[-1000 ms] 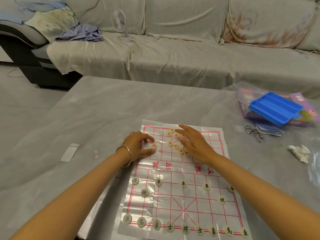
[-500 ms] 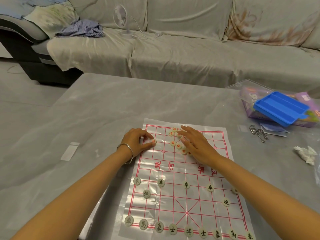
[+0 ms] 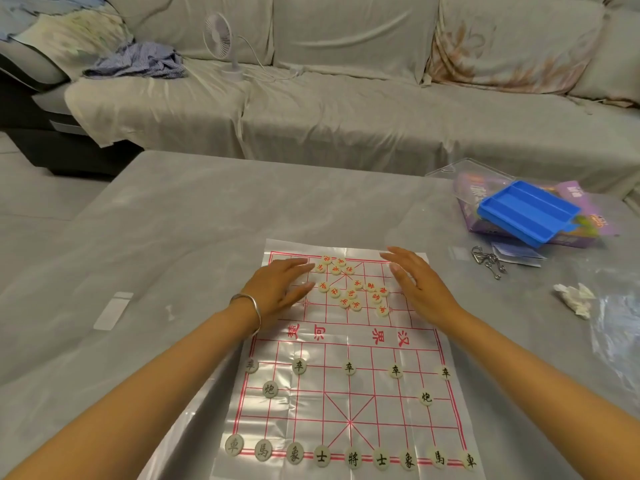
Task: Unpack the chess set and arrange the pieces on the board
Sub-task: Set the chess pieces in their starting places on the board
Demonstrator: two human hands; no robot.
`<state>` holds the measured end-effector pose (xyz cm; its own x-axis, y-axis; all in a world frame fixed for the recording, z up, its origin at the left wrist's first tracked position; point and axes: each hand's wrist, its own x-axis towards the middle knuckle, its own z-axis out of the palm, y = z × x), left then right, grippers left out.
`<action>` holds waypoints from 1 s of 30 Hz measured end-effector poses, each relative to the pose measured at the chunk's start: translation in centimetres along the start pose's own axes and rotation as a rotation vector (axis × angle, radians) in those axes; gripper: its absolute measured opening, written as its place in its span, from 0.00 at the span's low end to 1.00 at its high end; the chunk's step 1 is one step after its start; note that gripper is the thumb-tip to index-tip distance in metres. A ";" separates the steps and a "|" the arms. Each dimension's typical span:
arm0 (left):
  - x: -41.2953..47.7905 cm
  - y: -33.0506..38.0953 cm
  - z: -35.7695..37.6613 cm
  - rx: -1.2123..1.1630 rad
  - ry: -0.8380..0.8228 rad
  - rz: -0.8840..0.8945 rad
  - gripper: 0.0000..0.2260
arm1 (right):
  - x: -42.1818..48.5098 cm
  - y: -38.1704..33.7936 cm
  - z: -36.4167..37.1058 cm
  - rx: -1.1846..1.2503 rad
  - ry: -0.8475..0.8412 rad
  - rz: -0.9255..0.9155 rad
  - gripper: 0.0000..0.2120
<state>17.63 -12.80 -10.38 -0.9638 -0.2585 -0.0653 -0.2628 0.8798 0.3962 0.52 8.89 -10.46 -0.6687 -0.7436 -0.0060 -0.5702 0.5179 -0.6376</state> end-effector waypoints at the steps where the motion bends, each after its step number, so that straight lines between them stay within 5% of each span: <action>1: 0.1 0.7 0.3 0.054 -0.068 0.064 0.41 | -0.4 0.3 -0.2 -0.010 -0.017 0.001 0.20; 4: 0.2 2.3 2.1 0.225 -0.225 0.207 0.51 | -1.8 0.9 -0.5 -0.054 -0.086 -0.018 0.21; 30: -0.8 3.3 3.5 0.235 -0.246 0.146 0.48 | -5.1 2.6 -0.8 -0.171 -0.277 -0.114 0.26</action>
<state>17.33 -8.32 -12.24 -0.9663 -0.0452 -0.2534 -0.0976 0.9753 0.1983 2.09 14.41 -11.47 -0.4544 -0.8753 -0.1656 -0.7213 0.4706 -0.5082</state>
